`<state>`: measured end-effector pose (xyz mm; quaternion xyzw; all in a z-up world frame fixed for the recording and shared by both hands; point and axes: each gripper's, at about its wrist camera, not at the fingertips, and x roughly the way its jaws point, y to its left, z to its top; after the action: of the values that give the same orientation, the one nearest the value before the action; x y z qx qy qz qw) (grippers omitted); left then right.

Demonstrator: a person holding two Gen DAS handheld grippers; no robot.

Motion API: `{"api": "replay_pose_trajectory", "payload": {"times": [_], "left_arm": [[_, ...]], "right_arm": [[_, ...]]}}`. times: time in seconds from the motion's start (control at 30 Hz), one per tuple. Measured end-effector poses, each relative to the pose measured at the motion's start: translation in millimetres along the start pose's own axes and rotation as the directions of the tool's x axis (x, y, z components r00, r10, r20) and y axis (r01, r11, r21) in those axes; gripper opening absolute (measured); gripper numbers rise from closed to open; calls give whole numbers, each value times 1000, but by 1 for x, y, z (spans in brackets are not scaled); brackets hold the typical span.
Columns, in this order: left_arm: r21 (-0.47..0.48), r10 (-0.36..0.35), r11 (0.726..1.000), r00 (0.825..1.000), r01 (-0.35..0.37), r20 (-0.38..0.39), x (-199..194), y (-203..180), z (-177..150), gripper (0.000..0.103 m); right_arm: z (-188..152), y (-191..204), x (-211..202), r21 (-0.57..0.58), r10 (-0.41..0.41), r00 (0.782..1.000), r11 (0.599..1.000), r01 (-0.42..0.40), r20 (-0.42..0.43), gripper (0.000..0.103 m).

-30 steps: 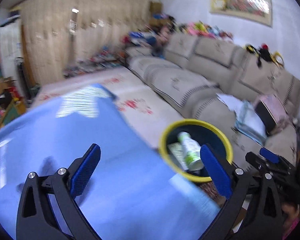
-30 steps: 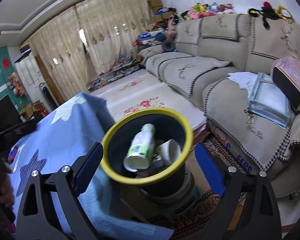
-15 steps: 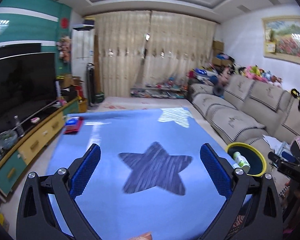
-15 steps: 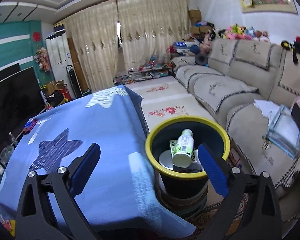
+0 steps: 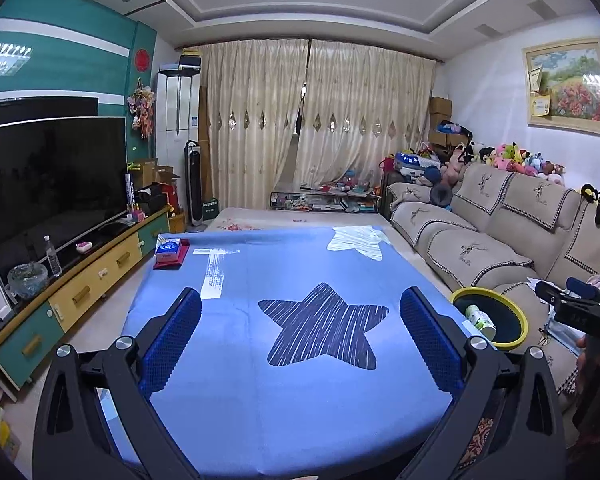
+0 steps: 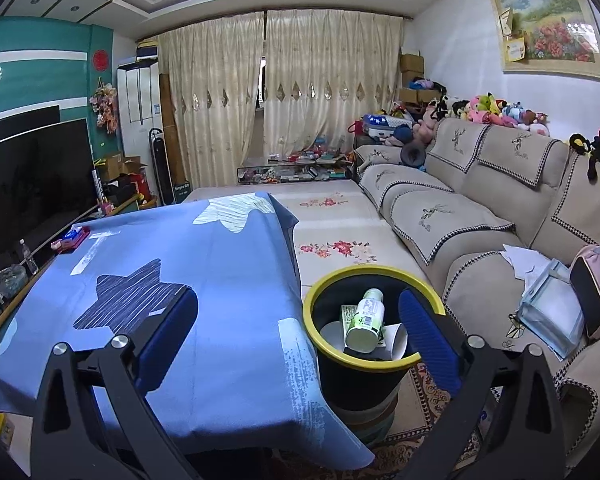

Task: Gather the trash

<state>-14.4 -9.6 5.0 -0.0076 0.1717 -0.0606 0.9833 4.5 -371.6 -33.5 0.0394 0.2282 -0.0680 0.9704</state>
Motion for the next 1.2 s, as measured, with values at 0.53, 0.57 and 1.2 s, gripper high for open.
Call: {"api": "replay_pose_trajectory", "payload": {"times": [0.53, 0.57, 1.2], "left_arm": [[9, -6, 1000, 998, 6, -57, 27, -11, -8, 98], [9, -5, 1000, 998, 6, -57, 27, -11, -7, 98], [16, -6, 1000, 998, 7, -61, 28, -14, -8, 98]], "right_arm": [[-1, 1, 17, -9, -3, 1000, 1000, 3, -28, 96], [-1, 2, 16, -10, -2, 1000, 1000, 1, -27, 96], [-6, 4, 22, -12, 3, 999, 1000, -3, -42, 96]]}}
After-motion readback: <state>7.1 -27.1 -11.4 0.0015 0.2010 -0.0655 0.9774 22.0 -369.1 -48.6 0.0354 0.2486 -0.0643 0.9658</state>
